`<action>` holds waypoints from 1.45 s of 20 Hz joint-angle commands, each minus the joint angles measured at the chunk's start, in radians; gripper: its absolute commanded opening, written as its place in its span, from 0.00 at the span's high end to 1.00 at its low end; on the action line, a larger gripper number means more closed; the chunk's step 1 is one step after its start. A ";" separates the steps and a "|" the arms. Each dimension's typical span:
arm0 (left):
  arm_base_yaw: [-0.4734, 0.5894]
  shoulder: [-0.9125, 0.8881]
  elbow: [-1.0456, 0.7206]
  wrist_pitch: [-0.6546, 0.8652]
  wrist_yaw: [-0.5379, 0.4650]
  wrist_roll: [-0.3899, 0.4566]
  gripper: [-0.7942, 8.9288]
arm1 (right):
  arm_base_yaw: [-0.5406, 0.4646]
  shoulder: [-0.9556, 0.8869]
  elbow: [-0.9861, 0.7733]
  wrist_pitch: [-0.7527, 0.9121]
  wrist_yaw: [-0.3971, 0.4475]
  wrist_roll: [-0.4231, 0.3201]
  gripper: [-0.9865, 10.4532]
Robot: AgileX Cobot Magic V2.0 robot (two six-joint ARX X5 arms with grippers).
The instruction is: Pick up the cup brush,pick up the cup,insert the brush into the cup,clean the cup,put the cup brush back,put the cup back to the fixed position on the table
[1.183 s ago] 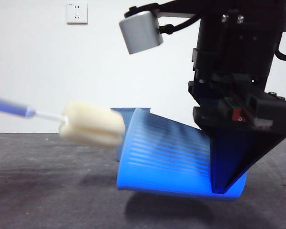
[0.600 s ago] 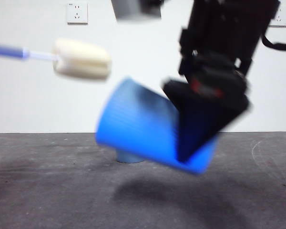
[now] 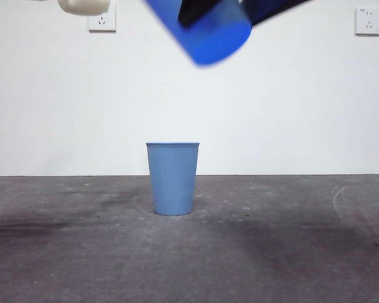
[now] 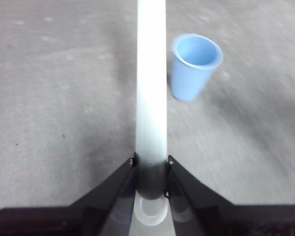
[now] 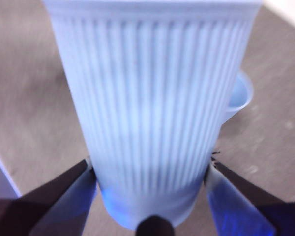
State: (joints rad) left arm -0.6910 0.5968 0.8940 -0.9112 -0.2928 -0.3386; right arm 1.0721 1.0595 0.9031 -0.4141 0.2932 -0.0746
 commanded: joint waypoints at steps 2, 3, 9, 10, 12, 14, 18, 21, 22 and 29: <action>0.036 0.071 -0.037 0.126 -0.011 -0.038 0.93 | 0.001 -0.091 0.002 0.021 0.029 0.023 0.92; 0.056 0.098 -0.058 0.161 0.006 -0.055 0.93 | 0.001 -0.121 0.002 0.020 0.030 0.023 0.92; 0.222 0.286 -0.225 0.455 0.165 -0.127 0.93 | 0.001 -0.296 0.002 -0.040 0.079 0.023 0.92; 0.247 0.330 -0.227 0.483 0.170 -0.124 0.93 | 0.001 -0.319 0.002 -0.063 0.099 0.023 0.92; 0.284 0.418 -0.227 0.518 0.175 -0.108 0.93 | 0.001 -0.354 0.002 -0.103 0.135 0.024 0.92; 0.302 0.513 -0.227 0.551 0.197 -0.103 0.93 | 0.001 -0.383 0.002 -0.123 0.164 0.031 0.92; 0.304 0.692 -0.227 0.644 0.217 -0.103 0.93 | 0.001 -0.407 0.002 -0.141 0.203 0.031 0.92; 0.298 0.768 -0.227 0.725 0.222 -0.104 0.93 | 0.001 -0.408 0.002 -0.164 0.209 0.038 0.92; 0.298 0.784 -0.227 0.743 0.222 -0.103 0.93 | 0.001 -0.408 0.002 -0.171 0.209 0.047 0.92; 0.292 0.900 -0.227 0.853 0.214 -0.103 0.93 | 0.001 -0.408 0.002 -0.175 0.209 0.048 0.92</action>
State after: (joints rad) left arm -0.3954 1.4891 0.6720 -0.0662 -0.0753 -0.4469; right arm 1.0721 0.6521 0.9031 -0.5976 0.4980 -0.0402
